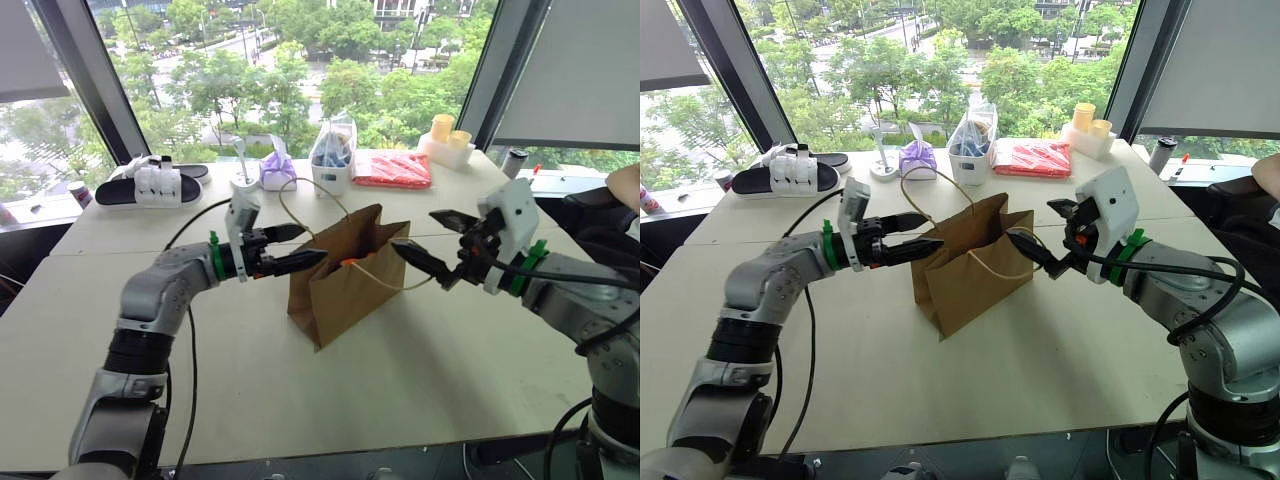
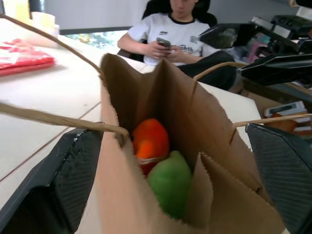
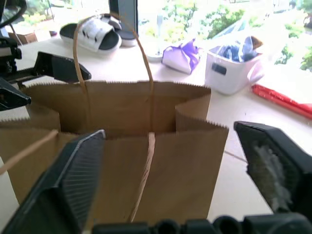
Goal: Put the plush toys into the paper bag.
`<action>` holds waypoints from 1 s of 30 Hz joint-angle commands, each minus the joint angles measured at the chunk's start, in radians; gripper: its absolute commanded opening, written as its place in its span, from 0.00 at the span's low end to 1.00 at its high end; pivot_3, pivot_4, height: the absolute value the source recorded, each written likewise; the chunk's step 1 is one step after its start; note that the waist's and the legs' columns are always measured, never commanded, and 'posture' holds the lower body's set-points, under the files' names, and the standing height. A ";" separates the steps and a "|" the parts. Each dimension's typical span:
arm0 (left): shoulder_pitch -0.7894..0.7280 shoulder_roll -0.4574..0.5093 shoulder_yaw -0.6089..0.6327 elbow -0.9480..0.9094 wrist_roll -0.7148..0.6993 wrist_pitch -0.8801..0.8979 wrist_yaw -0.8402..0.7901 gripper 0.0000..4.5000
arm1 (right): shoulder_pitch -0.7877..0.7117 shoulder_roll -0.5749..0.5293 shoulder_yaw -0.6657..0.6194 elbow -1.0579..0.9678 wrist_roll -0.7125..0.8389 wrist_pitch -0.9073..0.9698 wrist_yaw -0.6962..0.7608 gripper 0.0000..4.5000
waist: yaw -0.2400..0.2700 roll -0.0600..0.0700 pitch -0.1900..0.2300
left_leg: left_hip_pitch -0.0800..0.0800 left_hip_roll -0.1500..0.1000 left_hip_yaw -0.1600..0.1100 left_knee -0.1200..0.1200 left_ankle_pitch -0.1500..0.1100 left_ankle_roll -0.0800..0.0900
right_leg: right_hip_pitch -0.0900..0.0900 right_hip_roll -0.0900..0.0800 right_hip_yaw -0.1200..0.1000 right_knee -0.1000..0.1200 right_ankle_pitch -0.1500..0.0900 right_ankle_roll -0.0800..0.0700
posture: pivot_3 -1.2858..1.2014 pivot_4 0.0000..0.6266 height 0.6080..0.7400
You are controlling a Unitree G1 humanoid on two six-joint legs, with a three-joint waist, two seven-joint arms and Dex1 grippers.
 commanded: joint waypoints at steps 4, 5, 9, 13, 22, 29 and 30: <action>0.043 0.121 0.139 -0.146 -0.156 0.163 0.003 1.00 | -0.053 -0.014 -0.255 -0.018 0.125 0.074 -0.105 0.98 | 0.001 0.000 0.000 | 0.000 0.001 -0.001 -0.002 0.000 0.000 | -0.001 0.000 0.000 0.000 0.000 0.000 | 0.52 0.24 1.00; 0.062 0.132 0.145 -0.156 -0.172 0.187 0.003 1.00 | -0.030 -0.007 -0.287 -0.015 0.131 0.088 -0.125 0.98 | 0.002 0.000 0.000 | 0.000 0.001 -0.001 -0.002 0.000 0.000 | -0.001 0.000 0.000 0.000 0.000 0.000 | 0.52 0.24 1.00; 0.133 0.157 0.114 -0.183 -0.156 0.190 -0.015 1.00 | 0.137 -0.023 -0.298 -0.034 0.096 0.074 -0.123 0.98 | 0.004 0.000 0.000 | 0.000 0.000 0.000 -0.001 0.000 0.000 | 0.001 0.000 0.000 -0.001 0.000 0.000 | 0.52 0.24 1.00; 0.173 0.151 0.063 -0.181 -0.118 0.154 -0.028 1.00 | 0.272 0.019 -0.239 -0.087 0.105 0.033 -0.119 0.87 | 0.000 0.000 0.000 | 0.001 0.000 0.001 -0.001 0.000 0.000 | 0.000 0.000 0.001 0.000 0.000 0.000 | 0.52 0.24 1.00; 0.156 0.095 -0.040 -0.186 -0.065 0.090 -0.041 1.00 | 0.236 0.193 0.071 -0.096 0.071 -0.043 -0.174 0.01 | -0.002 0.000 0.000 | 0.002 0.001 0.002 -0.001 0.000 0.000 | 0.001 0.000 0.001 0.001 0.000 0.000 | 0.52 0.24 1.00; 0.133 0.036 -0.092 -0.150 0.014 0.022 -0.003 1.00 | 0.163 0.270 0.276 0.037 -0.049 -0.137 -0.177 0.01 | 0.001 0.000 0.000 | 0.001 0.001 0.001 -0.001 0.000 0.000 | 0.000 0.000 0.001 0.001 0.000 0.000 | 0.52 0.24 1.00; 0.130 0.018 -0.096 -0.143 0.024 0.015 0.007 1.00 | 0.157 0.278 0.295 0.061 -0.068 -0.153 -0.175 0.01 | 0.002 0.000 0.000 | 0.002 0.000 0.001 -0.001 0.000 0.000 | 0.001 0.000 0.001 0.001 0.000 0.000 | 0.52 0.24 1.00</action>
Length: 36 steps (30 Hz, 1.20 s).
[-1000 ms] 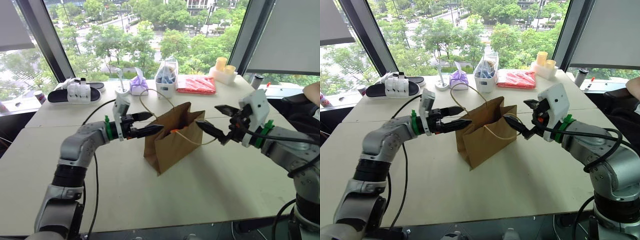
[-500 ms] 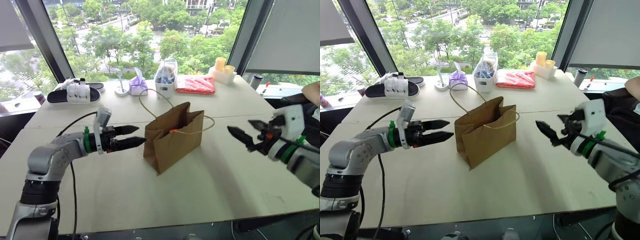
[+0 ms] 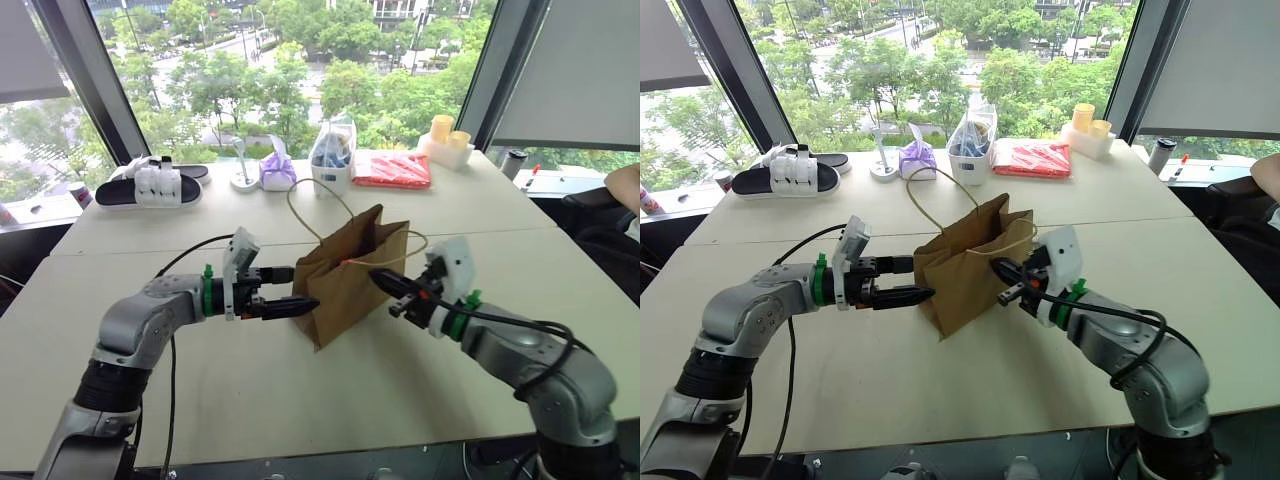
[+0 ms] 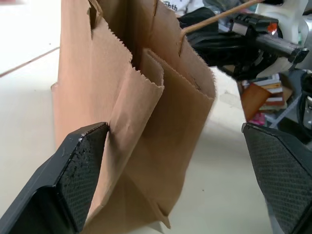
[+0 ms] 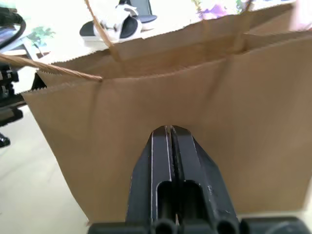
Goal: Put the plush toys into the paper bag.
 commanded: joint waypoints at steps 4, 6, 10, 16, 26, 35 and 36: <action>-0.034 -0.112 -0.055 0.030 0.093 -0.094 0.086 1.00 | -0.030 0.029 0.089 0.086 -0.100 -0.103 0.022 0.01 | -0.001 0.000 0.000 | 0.000 0.000 0.000 0.000 0.000 0.000 | 0.000 0.000 0.000 0.000 0.000 0.000 | 0.52 0.24 1.00; -0.035 -0.140 -0.062 0.033 0.111 -0.111 0.107 1.00 | -0.025 0.026 0.086 0.081 -0.105 -0.104 0.024 0.01 | -0.001 0.000 0.000 | 0.000 0.000 0.000 0.000 0.000 0.000 | -0.001 0.000 0.000 0.000 0.000 0.000 | 0.52 0.24 1.00; -0.030 -0.178 -0.059 0.040 0.144 -0.137 0.158 1.00 | 0.007 0.001 0.032 0.019 -0.085 -0.070 0.023 0.01 | -0.001 0.000 0.000 | 0.000 0.000 0.000 0.000 0.000 0.000 | -0.001 0.000 0.000 0.000 0.000 0.000 | 0.52 0.24 1.00; -0.017 -0.192 -0.053 0.047 0.172 -0.163 0.186 0.48 | 0.096 -0.068 -0.162 -0.143 0.003 0.030 -0.004 0.00 | 0.002 0.000 0.000 | -0.001 0.000 -0.001 0.000 0.000 0.000 | 0.000 0.000 0.000 -0.001 0.000 0.000 | 0.52 0.24 1.00; -0.198 -0.199 -0.065 0.290 0.158 -0.278 -0.063 0.02 | 0.186 -0.179 -0.399 -0.219 0.087 0.114 -0.025 0.00 | 0.009 0.000 0.000 | -0.001 -0.001 0.000 0.001 0.000 0.000 | 0.001 0.000 0.000 -0.001 0.000 0.000 | 0.52 0.24 1.00; -0.644 -0.218 -0.067 1.054 0.268 -0.545 -0.547 0.02 | 0.242 -0.255 -0.499 -0.204 0.088 0.100 -0.001 0.00 | 0.014 -0.001 0.000 | 0.000 -0.001 0.002 0.002 -0.001 0.002 | 0.002 0.000 -0.001 -0.001 0.000 0.000 | 0.52 0.24 1.00; -0.676 -0.224 -0.070 1.118 0.292 -0.567 -0.566 0.02 | 0.253 -0.261 -0.515 -0.206 0.089 0.100 0.001 0.00 | 0.014 -0.001 0.000 | 0.000 -0.001 0.002 0.001 -0.001 0.003 | 0.002 0.000 -0.001 -0.001 0.000 0.001 | 0.52 0.24 1.00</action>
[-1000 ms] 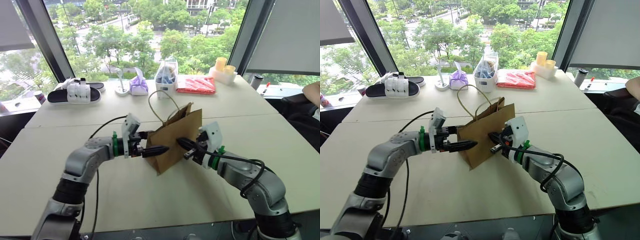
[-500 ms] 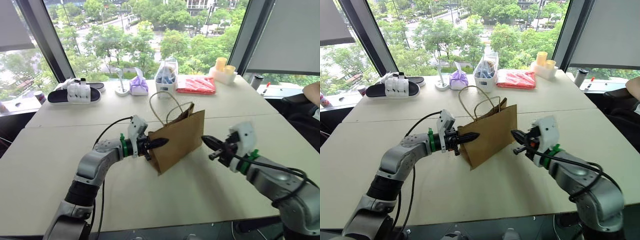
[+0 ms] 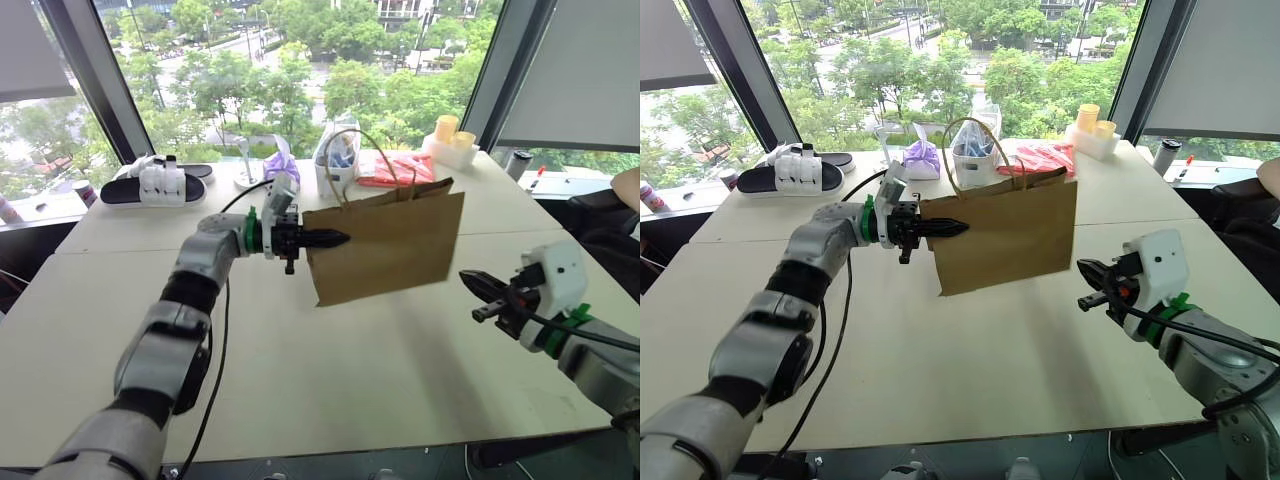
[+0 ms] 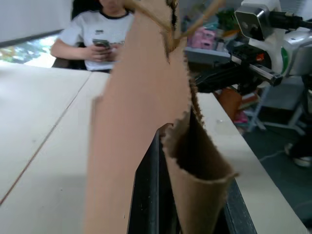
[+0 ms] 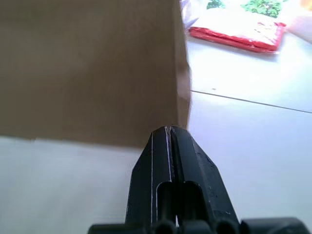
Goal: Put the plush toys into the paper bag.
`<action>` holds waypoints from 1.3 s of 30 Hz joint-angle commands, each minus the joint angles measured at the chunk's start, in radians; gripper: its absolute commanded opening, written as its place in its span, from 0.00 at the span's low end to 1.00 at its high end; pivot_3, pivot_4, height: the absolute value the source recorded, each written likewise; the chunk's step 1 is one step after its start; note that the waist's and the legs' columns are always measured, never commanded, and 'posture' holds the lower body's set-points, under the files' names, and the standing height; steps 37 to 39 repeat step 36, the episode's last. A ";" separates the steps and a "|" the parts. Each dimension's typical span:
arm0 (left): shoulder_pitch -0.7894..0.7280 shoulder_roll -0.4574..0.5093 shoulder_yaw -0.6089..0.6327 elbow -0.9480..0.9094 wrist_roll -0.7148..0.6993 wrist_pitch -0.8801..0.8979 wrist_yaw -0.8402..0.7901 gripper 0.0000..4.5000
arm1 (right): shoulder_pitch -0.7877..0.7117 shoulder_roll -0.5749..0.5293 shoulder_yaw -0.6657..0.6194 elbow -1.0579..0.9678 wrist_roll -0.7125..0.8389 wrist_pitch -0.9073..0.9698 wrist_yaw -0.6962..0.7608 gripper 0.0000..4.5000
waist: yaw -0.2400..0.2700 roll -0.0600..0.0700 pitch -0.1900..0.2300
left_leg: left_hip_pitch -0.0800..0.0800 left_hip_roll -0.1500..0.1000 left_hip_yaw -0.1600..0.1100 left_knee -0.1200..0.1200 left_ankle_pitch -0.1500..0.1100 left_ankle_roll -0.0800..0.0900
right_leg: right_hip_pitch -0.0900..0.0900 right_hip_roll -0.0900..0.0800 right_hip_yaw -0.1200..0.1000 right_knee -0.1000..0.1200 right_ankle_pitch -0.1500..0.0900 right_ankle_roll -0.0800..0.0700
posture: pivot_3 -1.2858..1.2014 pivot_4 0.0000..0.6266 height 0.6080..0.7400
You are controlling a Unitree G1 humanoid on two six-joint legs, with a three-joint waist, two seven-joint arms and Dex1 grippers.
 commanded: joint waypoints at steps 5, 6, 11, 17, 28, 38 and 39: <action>-0.140 -0.039 -0.005 0.334 0.167 -0.168 -0.098 0.07 | 0.065 -0.026 -0.117 -0.053 0.025 -0.017 0.005 0.00 | 0.002 -0.001 0.000 | 0.000 0.000 0.000 0.000 -0.001 0.001 | 0.000 0.000 0.000 0.000 0.000 0.001 | 0.52 0.24 1.00; -0.143 -0.044 0.003 0.351 0.181 -0.180 -0.096 0.14 | 0.072 -0.024 -0.120 -0.059 0.029 -0.017 0.002 0.00 | 0.002 -0.001 0.000 | 0.000 0.000 0.000 0.001 -0.001 0.001 | 0.000 0.000 0.000 0.000 0.000 0.001 | 0.52 0.24 1.00; -0.113 -0.066 0.036 0.395 0.236 -0.266 0.009 0.64 | 0.081 -0.025 -0.107 -0.074 0.039 -0.017 -0.010 0.00 | 0.002 -0.001 0.001 | 0.000 0.000 -0.001 0.001 -0.001 0.001 | 0.000 0.000 0.000 0.001 0.000 0.001 | 0.52 0.24 1.00; -0.099 -0.020 0.051 0.397 0.281 -0.269 0.048 0.99 | 0.038 -0.065 -0.067 -0.071 0.063 -0.010 0.003 0.00 | 0.001 -0.001 0.001 | 0.000 0.000 -0.001 0.001 -0.001 0.001 | 0.000 0.000 0.000 0.001 0.000 0.001 | 0.52 0.24 1.00; 0.128 0.233 0.134 -0.001 0.195 -0.057 -0.008 0.99 | -0.022 -0.160 0.045 -0.014 0.058 -0.037 0.099 0.00 | -0.017 -0.001 0.001 | 0.000 0.000 -0.001 0.001 -0.001 0.001 | -0.001 0.000 0.000 0.002 0.000 0.001 | 0.52 0.24 1.00; 0.525 0.299 0.227 -0.800 -0.035 0.407 0.187 0.99 | -0.047 -0.213 0.126 0.034 0.040 -0.084 0.198 0.00 | -0.015 -0.001 0.001 | -0.001 0.002 -0.005 0.002 -0.001 0.001 | -0.001 0.000 0.000 0.002 0.000 0.001 | 0.52 0.24 1.00; 0.525 0.299 0.227 -0.800 -0.035 0.407 0.187 0.99 | -0.047 -0.213 0.126 0.034 0.040 -0.084 0.198 0.00 | -0.015 -0.001 0.001 | -0.001 0.002 -0.005 0.002 -0.001 0.001 | -0.001 0.000 0.000 0.002 0.000 0.001 | 0.52 0.24 1.00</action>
